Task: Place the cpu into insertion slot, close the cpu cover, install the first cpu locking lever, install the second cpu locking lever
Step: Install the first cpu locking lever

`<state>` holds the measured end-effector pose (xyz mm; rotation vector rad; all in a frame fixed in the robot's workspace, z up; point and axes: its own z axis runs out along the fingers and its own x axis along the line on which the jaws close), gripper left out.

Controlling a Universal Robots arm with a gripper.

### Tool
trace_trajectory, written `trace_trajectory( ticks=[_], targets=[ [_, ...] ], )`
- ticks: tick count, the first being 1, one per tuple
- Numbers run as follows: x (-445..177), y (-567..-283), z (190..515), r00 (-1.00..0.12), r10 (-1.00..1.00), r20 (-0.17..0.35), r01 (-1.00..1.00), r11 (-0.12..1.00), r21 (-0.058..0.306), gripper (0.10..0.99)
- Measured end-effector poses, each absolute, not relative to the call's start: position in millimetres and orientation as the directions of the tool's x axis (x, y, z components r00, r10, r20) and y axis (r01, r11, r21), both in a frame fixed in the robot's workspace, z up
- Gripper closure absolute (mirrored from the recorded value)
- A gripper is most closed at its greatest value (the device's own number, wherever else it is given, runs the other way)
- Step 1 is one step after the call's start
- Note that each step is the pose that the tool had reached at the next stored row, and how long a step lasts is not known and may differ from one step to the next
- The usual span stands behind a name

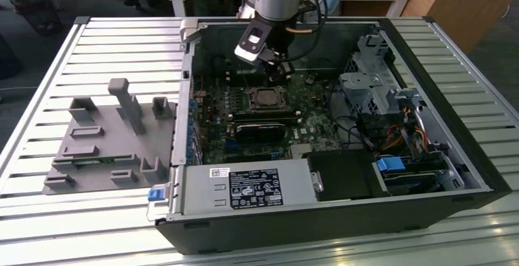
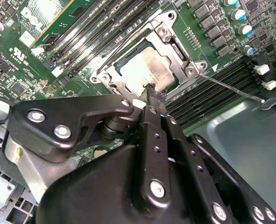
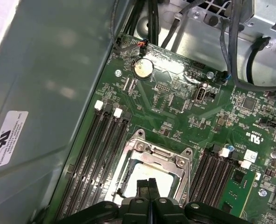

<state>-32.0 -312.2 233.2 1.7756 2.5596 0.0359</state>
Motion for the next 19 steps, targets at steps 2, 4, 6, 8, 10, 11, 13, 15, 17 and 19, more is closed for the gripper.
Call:
trace_trajectory(
  ticks=[2,4,6,8,10,11,13,15,17,19],
  targets=[
    [-31.9,-312.2,233.2,-0.354,0.935,-0.008,0.935,0.354,0.034,0.965],
    [-31.9,-312.2,233.2,-0.358,0.934,-0.008,0.933,0.358,0.034,0.965],
    [-31.9,-312.2,233.2,-0.362,0.932,-0.008,0.931,0.362,0.034,0.965],
    [-31.9,-312.2,233.2,-0.366,0.930,-0.008,0.930,0.366,0.034,0.965],
    [-31.9,-312.2,233.2,-0.370,0.929,-0.008,0.928,0.370,0.034,0.965],
    [-31.9,-312.2,233.2,-0.372,0.928,-0.008,0.927,0.372,0.034,0.965],
    [-31.9,-312.2,233.2,-0.377,0.926,-0.008,0.926,0.377,0.034,0.965],
    [-31.9,-312.2,233.2,-0.381,0.924,-0.008,0.924,0.381,0.034,0.965],
    [-31.9,-312.2,233.2,-0.386,0.922,-0.008,0.922,0.386,0.034,0.965],
    [-31.9,-312.2,233.2,-0.391,0.920,-0.008,0.920,0.391,0.034,0.965]
  ],
)
